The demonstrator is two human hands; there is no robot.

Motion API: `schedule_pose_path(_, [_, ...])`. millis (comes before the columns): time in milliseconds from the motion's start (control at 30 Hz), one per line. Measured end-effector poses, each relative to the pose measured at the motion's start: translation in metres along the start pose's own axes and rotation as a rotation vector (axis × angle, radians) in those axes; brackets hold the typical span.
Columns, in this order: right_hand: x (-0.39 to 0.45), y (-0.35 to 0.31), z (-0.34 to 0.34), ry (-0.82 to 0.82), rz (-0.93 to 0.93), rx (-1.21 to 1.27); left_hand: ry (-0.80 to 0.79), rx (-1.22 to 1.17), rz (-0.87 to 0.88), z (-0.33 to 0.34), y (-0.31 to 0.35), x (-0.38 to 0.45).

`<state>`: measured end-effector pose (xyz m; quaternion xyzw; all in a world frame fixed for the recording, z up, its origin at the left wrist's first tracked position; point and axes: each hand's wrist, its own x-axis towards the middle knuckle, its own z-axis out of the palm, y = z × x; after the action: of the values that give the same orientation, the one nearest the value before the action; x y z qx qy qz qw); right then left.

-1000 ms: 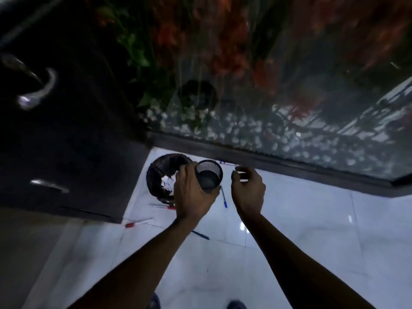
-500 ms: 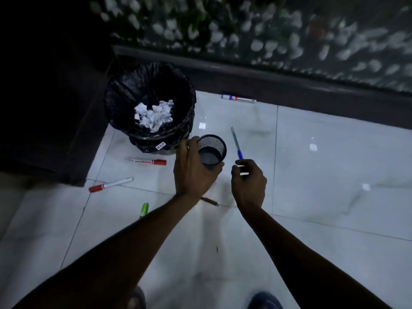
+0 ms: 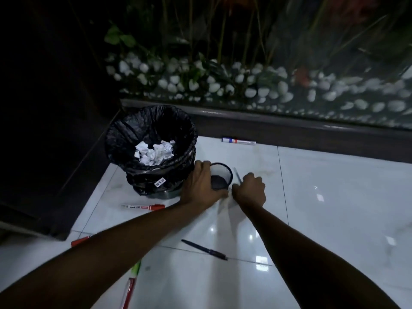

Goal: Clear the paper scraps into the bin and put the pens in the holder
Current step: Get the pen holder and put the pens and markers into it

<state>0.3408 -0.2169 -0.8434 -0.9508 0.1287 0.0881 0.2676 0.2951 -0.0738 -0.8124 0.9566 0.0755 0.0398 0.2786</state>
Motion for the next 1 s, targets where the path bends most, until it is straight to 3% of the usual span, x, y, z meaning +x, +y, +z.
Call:
schedule_pose_path(133, [-0.007, 0.009, 0.011, -0.002, -0.013, -0.189, -0.024, -0.05, -0.027, 0.008, -0.006, -0.004])
schedule_pose_path(300, [-0.022, 0.02, 0.019, 0.077, 0.003, -0.184, -0.09, -0.119, -0.127, 0.02, -0.02, -0.032])
schedule_pose_path(467, [-0.02, 0.016, -0.006, 0.018, -0.116, -0.159, -0.028, 0.421, 0.305, 0.013, -0.044, -0.049])
schedule_pose_path(567, [-0.022, 0.014, -0.033, 0.125, -0.168, -0.105, -0.173, 0.691, 0.49, -0.013, -0.059, -0.055])
schedule_pose_path(667, [-0.032, 0.015, -0.052, 0.259, -0.33, -0.06, -0.302, 0.854, 0.398, -0.041, -0.077, -0.062])
schedule_pose_path(833, [-0.038, 0.001, -0.071, 0.307, -0.584, 0.14, -0.035, 0.799, 0.257, -0.023, -0.123, -0.064])
schedule_pose_path(1000, [-0.054, -0.029, -0.075, 0.356, -0.717, 0.314, -0.057, 0.817, 0.203, -0.025, -0.122, -0.063])
